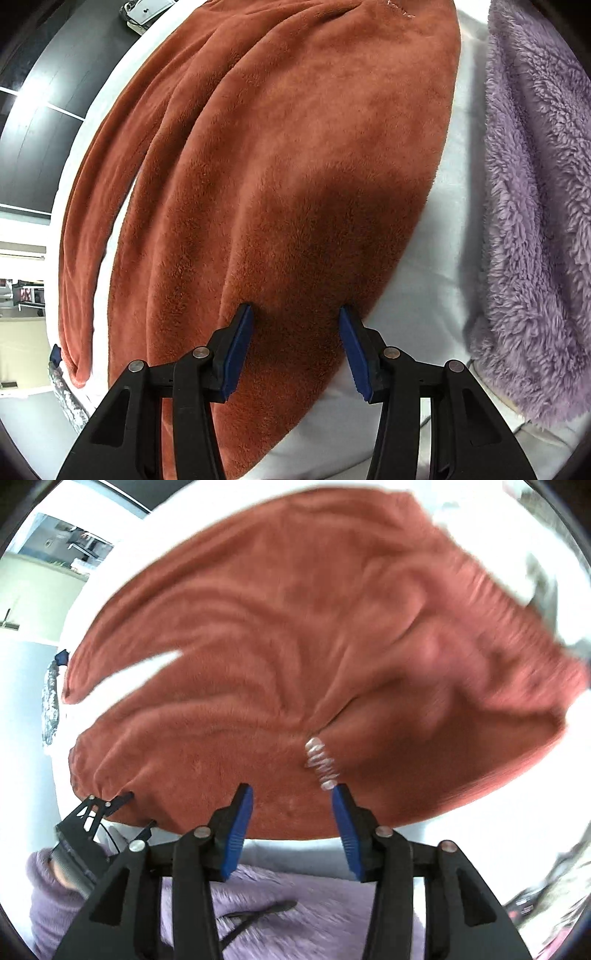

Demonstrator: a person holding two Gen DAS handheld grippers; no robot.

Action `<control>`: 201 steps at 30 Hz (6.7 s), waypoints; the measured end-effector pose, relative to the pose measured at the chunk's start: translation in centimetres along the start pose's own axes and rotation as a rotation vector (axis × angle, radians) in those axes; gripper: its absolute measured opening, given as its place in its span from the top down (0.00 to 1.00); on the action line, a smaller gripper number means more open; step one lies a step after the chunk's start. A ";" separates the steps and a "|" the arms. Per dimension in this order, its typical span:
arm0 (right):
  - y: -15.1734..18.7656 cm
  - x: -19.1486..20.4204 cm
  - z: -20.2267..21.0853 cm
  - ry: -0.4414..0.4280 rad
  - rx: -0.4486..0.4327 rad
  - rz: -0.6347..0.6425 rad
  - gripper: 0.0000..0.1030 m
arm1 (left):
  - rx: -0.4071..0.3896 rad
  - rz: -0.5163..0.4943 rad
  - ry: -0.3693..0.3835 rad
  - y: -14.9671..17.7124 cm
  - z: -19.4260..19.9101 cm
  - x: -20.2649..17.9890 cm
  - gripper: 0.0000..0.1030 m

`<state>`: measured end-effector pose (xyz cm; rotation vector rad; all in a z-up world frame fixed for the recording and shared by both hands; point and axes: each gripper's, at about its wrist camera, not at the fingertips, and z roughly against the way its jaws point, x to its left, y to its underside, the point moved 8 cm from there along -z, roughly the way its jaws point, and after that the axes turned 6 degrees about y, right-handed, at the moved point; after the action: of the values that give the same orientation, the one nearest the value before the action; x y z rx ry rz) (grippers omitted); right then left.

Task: Fold clothes

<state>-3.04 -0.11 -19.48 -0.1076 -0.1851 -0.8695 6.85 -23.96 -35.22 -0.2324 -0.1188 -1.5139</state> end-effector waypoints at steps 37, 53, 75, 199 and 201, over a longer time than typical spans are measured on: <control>-0.5 -9.0 -3.3 0.981 -0.039 1.361 0.52 | 0.061 0.359 -0.346 18.3 18.7 23.0 0.90; -5.4 -6.0 -4.7 0.915 -0.170 1.192 0.91 | 0.214 0.456 -0.391 33.6 16.6 23.9 0.86; -11.7 -5.8 -1.1 0.961 -0.221 0.868 0.92 | 0.412 -0.089 0.052 27.0 -0.9 14.9 0.46; -20.0 6.7 -4.1 0.203 -0.799 -0.058 0.82 | 0.045 1.470 -0.028 23.6 -4.7 44.6 0.45; -20.0 6.7 -4.1 0.197 -0.800 -0.059 0.82 | 0.061 1.513 0.009 23.7 -5.8 44.2 0.45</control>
<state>-13.70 -18.65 -21.77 -0.7618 0.3568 -0.9658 32.63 -67.39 -32.91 -0.1816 0.0341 -0.0064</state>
